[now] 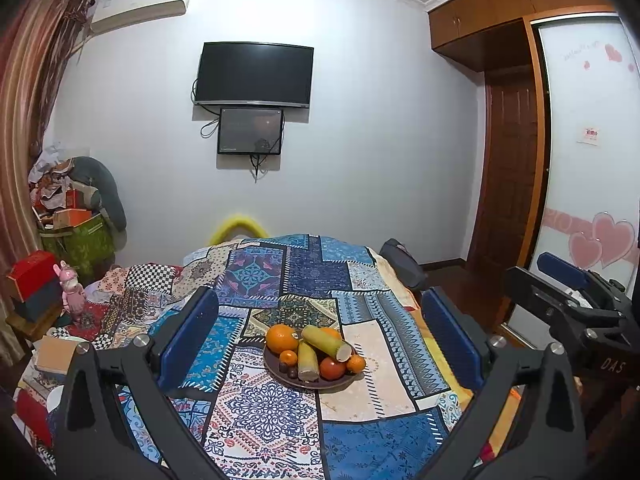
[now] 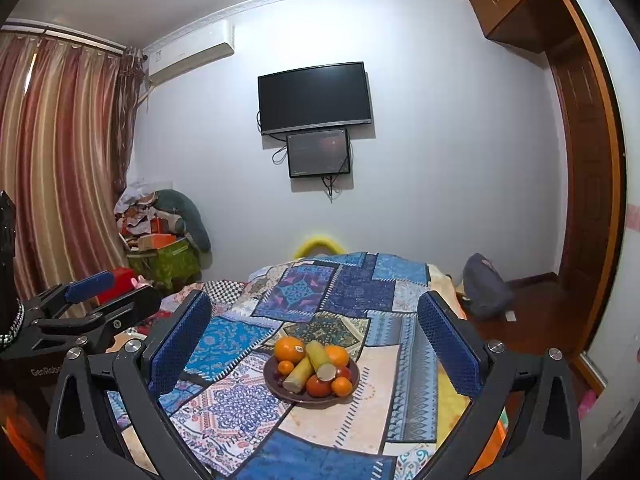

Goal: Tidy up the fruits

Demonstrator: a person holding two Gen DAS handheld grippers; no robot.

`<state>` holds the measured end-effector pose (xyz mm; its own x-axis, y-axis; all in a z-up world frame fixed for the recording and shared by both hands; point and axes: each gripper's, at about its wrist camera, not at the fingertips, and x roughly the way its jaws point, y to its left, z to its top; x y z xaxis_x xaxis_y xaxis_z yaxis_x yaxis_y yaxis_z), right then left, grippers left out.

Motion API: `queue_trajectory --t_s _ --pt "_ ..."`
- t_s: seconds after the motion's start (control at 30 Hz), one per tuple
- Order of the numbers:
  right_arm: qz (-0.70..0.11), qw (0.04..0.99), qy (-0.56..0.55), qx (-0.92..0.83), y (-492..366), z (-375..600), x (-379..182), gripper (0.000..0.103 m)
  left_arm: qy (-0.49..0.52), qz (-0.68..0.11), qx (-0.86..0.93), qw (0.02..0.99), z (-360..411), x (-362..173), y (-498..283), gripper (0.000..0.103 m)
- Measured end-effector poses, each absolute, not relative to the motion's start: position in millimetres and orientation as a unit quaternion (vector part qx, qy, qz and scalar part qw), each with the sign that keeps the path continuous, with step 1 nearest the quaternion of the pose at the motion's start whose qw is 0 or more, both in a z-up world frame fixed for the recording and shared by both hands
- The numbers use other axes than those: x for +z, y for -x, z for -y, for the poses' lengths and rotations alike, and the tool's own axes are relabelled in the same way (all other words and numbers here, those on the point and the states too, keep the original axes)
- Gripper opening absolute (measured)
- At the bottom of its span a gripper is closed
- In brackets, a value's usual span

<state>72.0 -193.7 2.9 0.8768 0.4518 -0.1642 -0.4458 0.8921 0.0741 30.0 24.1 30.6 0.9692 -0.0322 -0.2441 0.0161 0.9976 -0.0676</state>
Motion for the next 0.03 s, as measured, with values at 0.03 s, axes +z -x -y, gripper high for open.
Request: queue_trajectory --t_s 0.03 --pt "-0.090 0.968 -0.018 0.232 -72.6 193.9 2.9 0.103 0.033 -0.124 -0.012 0.992 -24.3 30.3 -30.2 0.103"
